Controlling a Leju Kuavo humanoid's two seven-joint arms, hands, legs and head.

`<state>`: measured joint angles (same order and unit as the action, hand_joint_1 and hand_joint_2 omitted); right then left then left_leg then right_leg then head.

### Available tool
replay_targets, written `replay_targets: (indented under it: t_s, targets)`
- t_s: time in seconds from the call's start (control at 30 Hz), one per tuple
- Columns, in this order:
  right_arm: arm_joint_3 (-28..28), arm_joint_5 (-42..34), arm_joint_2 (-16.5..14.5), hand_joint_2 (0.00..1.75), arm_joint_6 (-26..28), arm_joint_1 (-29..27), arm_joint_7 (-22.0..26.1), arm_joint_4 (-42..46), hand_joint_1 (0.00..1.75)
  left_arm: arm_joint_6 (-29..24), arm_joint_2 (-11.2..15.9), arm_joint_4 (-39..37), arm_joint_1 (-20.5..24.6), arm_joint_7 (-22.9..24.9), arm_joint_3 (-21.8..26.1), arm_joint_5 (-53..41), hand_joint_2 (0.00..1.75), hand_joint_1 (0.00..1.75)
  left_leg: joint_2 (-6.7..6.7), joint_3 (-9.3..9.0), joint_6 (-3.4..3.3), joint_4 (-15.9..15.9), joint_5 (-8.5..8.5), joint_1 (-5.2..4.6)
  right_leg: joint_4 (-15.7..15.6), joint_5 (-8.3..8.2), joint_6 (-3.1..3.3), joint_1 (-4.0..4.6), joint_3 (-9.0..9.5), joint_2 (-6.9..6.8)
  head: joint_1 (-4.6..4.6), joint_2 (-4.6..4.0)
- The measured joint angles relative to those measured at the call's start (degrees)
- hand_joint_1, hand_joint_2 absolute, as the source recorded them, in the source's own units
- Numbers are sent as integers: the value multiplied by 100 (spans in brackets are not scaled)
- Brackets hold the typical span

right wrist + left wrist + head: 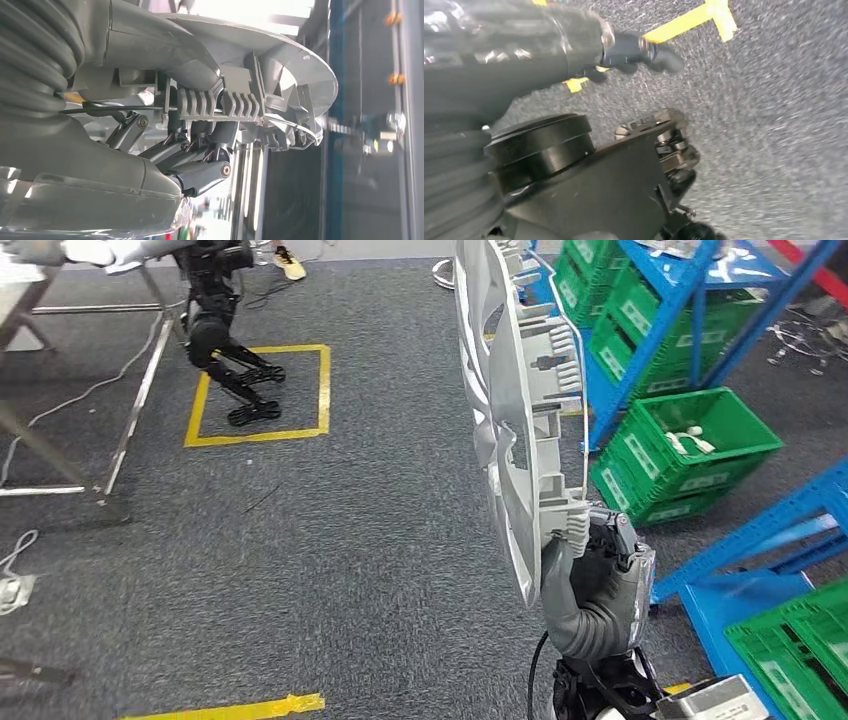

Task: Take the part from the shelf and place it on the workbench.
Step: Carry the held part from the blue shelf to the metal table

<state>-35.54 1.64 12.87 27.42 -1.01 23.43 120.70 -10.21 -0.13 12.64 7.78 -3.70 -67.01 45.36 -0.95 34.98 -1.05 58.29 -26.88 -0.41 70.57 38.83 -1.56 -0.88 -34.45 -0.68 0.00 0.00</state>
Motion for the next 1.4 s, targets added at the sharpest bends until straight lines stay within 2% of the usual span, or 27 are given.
replay_targets:
  t_s: [0.03,0.07,0.13,0.2,0.27,0.3,0.33,0.4,0.43,0.47,0.53,0.57,0.63,0.67,0.73,0.77,0.83,0.9,0.97,1.03,1.07,1.1,1.17,1.23,1.27,1.33,1.4]
  targets:
    - [-2,-7,4,175,-24,-1,0,-6,175,-1,-11,0,-4,-27,0,0,175,0,-97,-7,-13,2,1,-14,245,41,17,7,-137,32,30,0]
    - [-4,-16,10,175,-44,0,0,-13,175,-2,-19,0,-11,-48,0,1,175,0,-192,-18,-20,4,2,-27,291,-37,41,15,-188,54,52,0]
    - [-7,-29,18,175,-66,3,0,-23,175,-5,-28,-1,-22,-73,0,2,175,0,-358,-51,-20,7,1,-39,-234,-483,109,39,-24,140,78,0]
    - [-6,-34,22,175,-67,12,0,-24,175,-7,-37,-1,-18,-89,0,2,175,0,-479,-55,-8,18,1,-52,-919,-848,177,47,218,349,84,0]
    - [-7,-34,22,175,-68,28,0,-24,175,-7,-48,0,-20,-93,0,3,175,0,-559,-8,29,21,20,-49,-1212,-911,208,49,316,461,82,0]
    - [-7,-34,23,175,-70,34,0,-24,175,-7,-49,1,-29,-93,0,3,175,0,-599,17,57,16,34,-44,-1262,-912,217,46,327,426,79,0]
    - [-7,-35,23,175,-73,40,0,-25,175,-7,-49,1,-39,-93,0,3,175,0,-549,36,83,22,28,-47,-1293,-926,233,38,337,379,79,0]
    - [-5,-35,21,175,-75,45,1,-24,175,-7,-43,1,-43,-96,0,3,175,0,-205,141,150,210,-122,-64,-1359,-967,276,24,361,266,34,0]
    - [-3,-35,20,175,-77,48,1,-24,175,-9,-40,1,-36,-98,0,3,175,0,0,273,188,473,-286,-50,-1379,-978,290,23,371,195,4,0]
    - [-2,-37,19,175,-80,49,2,-24,175,-11,-39,1,-27,-101,0,3,175,0,118,452,232,825,-470,-21,-1384,-977,299,30,375,123,-27,0]
    - [-2,-41,18,175,-91,52,3,-33,175,-18,-39,1,-24,-97,0,7,175,0,130,781,307,1467,-703,65,-1383,-965,295,32,378,-39,-63,0]
    - [-2,-44,18,175,-100,56,3,-43,175,-21,-37,1,-27,-89,0,13,175,0,127,824,339,1548,-675,100,-1382,-956,285,30,382,-114,-74,0]
    - [-3,-57,13,175,-135,74,10,-70,175,-27,-27,-2,-33,-76,0,43,175,0,210,561,384,1072,-346,147,-1376,-924,243,20,411,-253,-89,0]
    - [-5,-73,5,175,-161,83,18,-86,175,-28,-21,-3,-31,-72,0,62,175,0,370,350,400,690,-192,141,-1369,-900,209,22,431,-314,-98,0]
    - [-14,-110,-23,175,-210,97,47,-128,175,-31,-12,-3,-21,-64,0,94,175,0,623,67,342,165,-35,97,-1346,-847,130,39,467,-424,-114,0]
    - [-19,-134,-41,175,-227,101,67,-152,175,-31,-7,-4,-18,-46,0,104,175,0,671,40,292,93,-49,64,-1342,-827,97,48,481,-480,-108,0]
    - [-29,-192,-74,175,-245,117,118,-206,175,-18,13,-8,-21,2,0,127,175,0,521,57,179,81,-42,39,-1345,-788,41,34,504,-580,-82,0]
    - [-37,-213,-97,175,-241,142,150,-257,175,-15,42,-11,-22,15,1,162,175,0,363,60,100,69,-26,40,-1172,-621,-5,-1,453,-408,-47,0]
    - [-44,-168,-100,175,-226,173,90,-278,175,-47,67,-10,-12,10,3,196,175,0,210,52,36,65,-22,31,-557,-276,-6,-10,190,-93,18,0]
    - [-51,-109,-92,175,-233,227,-75,-276,175,-65,82,-10,-12,22,5,236,175,0,49,36,-6,67,-26,-2,174,-24,27,4,-173,24,78,0]
    - [-56,-81,-84,175,-243,268,-177,-275,175,-57,87,-10,-18,27,5,260,175,0,-37,23,-16,68,-28,-20,327,-46,51,12,-272,42,96,0]
    - [-63,-52,-76,175,-253,313,-279,-272,175,-45,89,-10,-25,43,6,282,175,0,-123,5,-23,68,-30,-33,264,-183,83,22,-276,58,102,0]
    - [-83,2,-62,175,-263,436,-466,-254,175,-13,75,-10,-30,137,7,322,175,0,-283,-29,-27,69,-35,-43,-364,-657,160,48,-72,197,109,0]
    - [-104,31,-59,175,-266,569,-569,-234,175,20,33,-9,-23,267,8,368,175,0,-415,-11,-9,81,-29,-44,-954,-958,221,52,134,442,97,0]
    - [-113,33,-59,175,-264,626,-580,-227,175,29,9,-9,-24,302,9,390,175,0,-473,21,12,85,-18,-36,-1102,-989,241,54,183,513,97,0]
    - [-131,19,-63,175,-252,719,-557,-218,175,10,-20,-10,-39,271,10,416,175,0,-572,78,76,81,15,-18,-1209,-966,257,55,223,443,106,0]
    - [-152,-26,-74,175,-224,789,-481,-228,175,-48,-17,-13,-51,144,18,430,175,0,-318,143,141,171,-64,-40,-1303,-997,280,44,268,305,80,0]
